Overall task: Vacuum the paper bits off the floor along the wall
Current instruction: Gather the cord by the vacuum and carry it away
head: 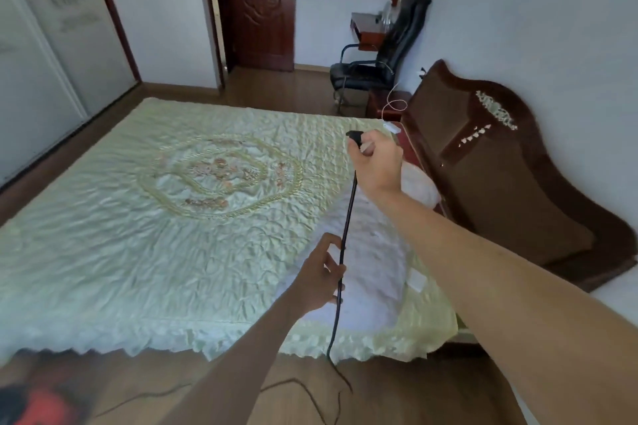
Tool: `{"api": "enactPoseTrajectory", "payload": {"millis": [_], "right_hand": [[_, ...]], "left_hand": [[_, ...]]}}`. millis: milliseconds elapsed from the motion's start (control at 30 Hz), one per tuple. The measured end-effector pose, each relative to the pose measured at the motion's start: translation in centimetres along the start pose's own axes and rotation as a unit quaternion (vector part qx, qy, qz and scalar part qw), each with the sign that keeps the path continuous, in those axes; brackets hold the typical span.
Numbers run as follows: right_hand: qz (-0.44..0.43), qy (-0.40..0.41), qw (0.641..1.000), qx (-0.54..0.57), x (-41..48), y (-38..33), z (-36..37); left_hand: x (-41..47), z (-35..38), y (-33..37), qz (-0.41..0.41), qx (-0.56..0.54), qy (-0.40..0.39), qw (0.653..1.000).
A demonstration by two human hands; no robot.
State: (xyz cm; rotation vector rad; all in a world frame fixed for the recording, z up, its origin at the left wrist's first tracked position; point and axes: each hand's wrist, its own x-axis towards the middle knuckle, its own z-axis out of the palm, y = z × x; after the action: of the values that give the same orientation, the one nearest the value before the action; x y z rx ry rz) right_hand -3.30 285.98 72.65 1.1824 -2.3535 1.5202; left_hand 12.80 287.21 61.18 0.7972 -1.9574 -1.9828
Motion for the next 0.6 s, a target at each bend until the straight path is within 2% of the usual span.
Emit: {"api": "enactPoseTrajectory", "payload": {"millis": [300, 600], "right_hand": [[-0.065, -0.102, 0.988, 0.099, -6.4, -17.4, 18.0], [-0.124, -0.224, 0.952, 0.166, -14.9, -30.6, 31.0]], "left_hand": [[-11.4, -19.1, -2.2, -0.002, -0.003, 0.157, 0.988], [-22.3, -32.0, -6.2, -0.041, -0.010, 0.318, 0.947]]}}
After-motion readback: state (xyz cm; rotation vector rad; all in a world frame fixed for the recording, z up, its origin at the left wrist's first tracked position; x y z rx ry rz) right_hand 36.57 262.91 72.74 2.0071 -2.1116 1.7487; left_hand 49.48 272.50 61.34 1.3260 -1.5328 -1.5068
